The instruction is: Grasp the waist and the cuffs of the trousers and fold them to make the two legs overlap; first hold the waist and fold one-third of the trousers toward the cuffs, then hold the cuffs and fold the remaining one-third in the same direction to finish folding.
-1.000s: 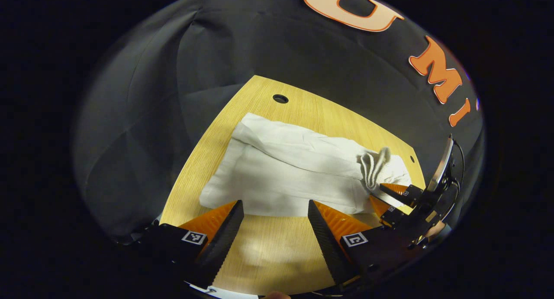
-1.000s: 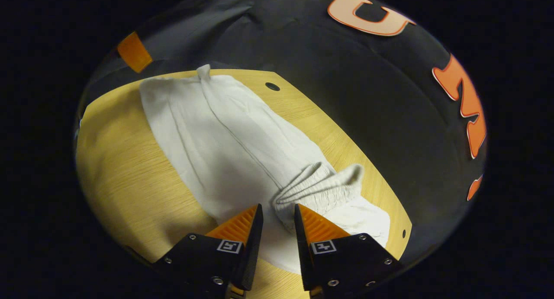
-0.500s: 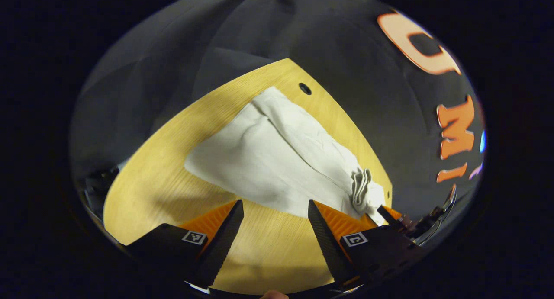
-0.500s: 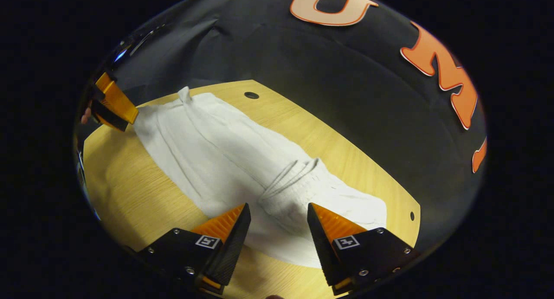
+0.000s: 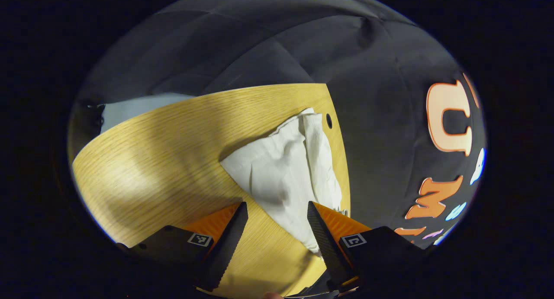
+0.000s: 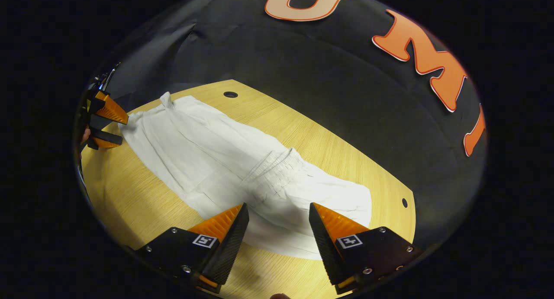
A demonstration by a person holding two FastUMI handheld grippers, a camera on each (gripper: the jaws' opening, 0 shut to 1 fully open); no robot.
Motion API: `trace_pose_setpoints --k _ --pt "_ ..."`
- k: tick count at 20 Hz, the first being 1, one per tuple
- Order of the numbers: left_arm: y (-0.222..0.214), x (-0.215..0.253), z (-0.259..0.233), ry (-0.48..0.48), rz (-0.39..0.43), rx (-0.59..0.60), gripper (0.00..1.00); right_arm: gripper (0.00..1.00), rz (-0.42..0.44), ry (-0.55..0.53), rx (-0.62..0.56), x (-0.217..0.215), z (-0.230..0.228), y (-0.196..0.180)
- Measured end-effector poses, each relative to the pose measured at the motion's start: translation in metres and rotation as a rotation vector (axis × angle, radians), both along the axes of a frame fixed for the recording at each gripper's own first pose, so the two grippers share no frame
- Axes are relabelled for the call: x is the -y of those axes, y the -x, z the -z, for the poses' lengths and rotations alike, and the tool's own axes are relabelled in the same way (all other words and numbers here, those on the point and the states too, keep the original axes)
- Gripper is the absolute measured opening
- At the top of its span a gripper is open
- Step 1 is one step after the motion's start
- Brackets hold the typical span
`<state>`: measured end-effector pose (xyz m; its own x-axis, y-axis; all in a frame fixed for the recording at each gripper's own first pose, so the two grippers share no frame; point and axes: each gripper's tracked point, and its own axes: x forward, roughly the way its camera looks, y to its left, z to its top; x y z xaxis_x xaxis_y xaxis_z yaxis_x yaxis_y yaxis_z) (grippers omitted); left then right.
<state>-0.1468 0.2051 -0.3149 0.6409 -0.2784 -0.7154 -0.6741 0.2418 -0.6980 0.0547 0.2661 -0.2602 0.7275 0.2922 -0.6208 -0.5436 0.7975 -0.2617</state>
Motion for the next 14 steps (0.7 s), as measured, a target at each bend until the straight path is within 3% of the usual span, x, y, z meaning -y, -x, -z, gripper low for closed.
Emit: trace_pose_setpoints --k 5,10,14 --pt "-0.044 -0.002 0.009 -0.035 -0.014 0.093 0.86 0.86 0.054 -0.012 -0.006 0.020 -0.007 -0.003" --pt "-0.089 0.006 0.018 -0.070 -0.004 0.177 0.87 0.86 0.106 -0.005 -0.015 0.051 -0.013 0.003" --pt "-0.092 0.009 0.042 -0.117 0.013 0.102 0.37 0.86 0.167 -0.021 -0.019 0.080 -0.018 0.005"
